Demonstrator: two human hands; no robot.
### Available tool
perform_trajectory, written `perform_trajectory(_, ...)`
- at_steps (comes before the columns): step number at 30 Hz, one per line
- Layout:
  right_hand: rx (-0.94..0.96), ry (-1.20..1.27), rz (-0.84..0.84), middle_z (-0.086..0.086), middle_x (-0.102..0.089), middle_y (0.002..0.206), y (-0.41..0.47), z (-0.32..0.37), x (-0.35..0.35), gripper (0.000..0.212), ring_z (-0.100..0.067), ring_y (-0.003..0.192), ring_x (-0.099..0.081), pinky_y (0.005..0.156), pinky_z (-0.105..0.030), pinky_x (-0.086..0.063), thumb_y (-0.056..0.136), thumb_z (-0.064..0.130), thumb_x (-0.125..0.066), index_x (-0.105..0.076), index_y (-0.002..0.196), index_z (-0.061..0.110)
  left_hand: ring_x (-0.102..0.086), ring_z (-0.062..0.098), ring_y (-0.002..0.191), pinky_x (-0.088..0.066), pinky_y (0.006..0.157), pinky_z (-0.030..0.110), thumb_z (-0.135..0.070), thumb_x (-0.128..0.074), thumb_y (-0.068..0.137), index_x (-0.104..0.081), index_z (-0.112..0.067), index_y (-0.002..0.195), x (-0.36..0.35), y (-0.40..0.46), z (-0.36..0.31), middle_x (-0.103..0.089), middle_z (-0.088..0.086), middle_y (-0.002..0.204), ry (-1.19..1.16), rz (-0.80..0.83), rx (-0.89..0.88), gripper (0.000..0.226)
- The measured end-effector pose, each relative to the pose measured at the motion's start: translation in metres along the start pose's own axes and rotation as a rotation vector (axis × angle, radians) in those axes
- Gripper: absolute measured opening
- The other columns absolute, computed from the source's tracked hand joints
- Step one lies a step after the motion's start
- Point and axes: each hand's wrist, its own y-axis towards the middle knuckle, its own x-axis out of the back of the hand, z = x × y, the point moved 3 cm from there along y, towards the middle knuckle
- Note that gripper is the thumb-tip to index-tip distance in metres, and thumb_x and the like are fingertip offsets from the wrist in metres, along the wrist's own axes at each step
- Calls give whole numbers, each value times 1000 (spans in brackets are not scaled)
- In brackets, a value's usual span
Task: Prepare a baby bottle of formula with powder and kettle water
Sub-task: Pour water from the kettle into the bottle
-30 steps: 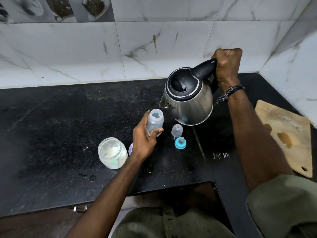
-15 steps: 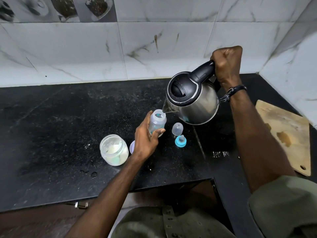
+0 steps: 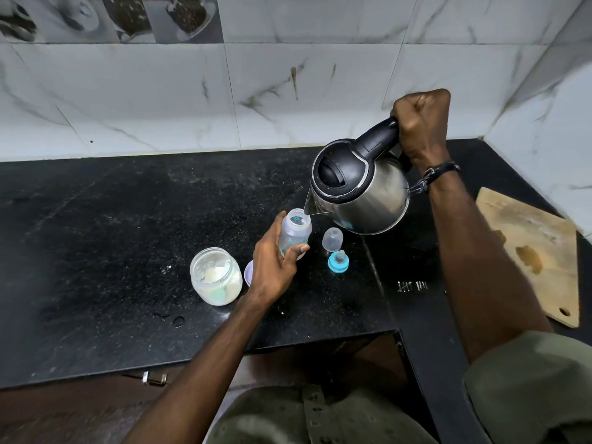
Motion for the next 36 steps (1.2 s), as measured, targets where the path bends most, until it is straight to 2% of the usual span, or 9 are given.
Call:
perform_trajectory(6, -2, -32, 2, -9, -29, 50, 0, -1, 0, 41, -19, 51, -26, 44, -41, -23, 69, 23, -52, -37, 48, -9, -60, 23, 136, -49, 112, 50, -44, -67, 82, -47, -2, 151, 1, -4, 0, -64, 9, 145, 2, 3, 16, 84)
perform_trajectory(27, 41, -57, 28, -2, -24, 49, -6, 14, -2, 35, -14, 49, -21, 49, -32, -17, 68, 23, -52, -31, 45, 7, -63, 22, 131, -51, 108, 49, -40, -67, 82, -50, -5, 148, 3, -15, -3, -68, 7, 139, 23, 0, 19, 77)
perform_trajectory(31, 45, -68, 30, -5, -25, 49, -6, 14, -1, 36, -16, 50, -22, 46, -35, -18, 67, 23, -52, -33, 45, 3, -62, 22, 131, -51, 108, 49, -41, -66, 81, -50, -4, 148, 3, -16, -2, -67, 7, 139, 16, -3, 24, 78)
perform_trajectory(36, 54, -93, 32, -6, -26, 48, -7, 15, -2, 36, -16, 49, -23, 45, -36, -19, 68, 22, -52, -34, 45, 1, -62, 20, 131, -49, 110, 44, -31, -70, 82, -51, -5, 148, 2, -16, -3, -67, 5, 140, 31, -3, 25, 73)
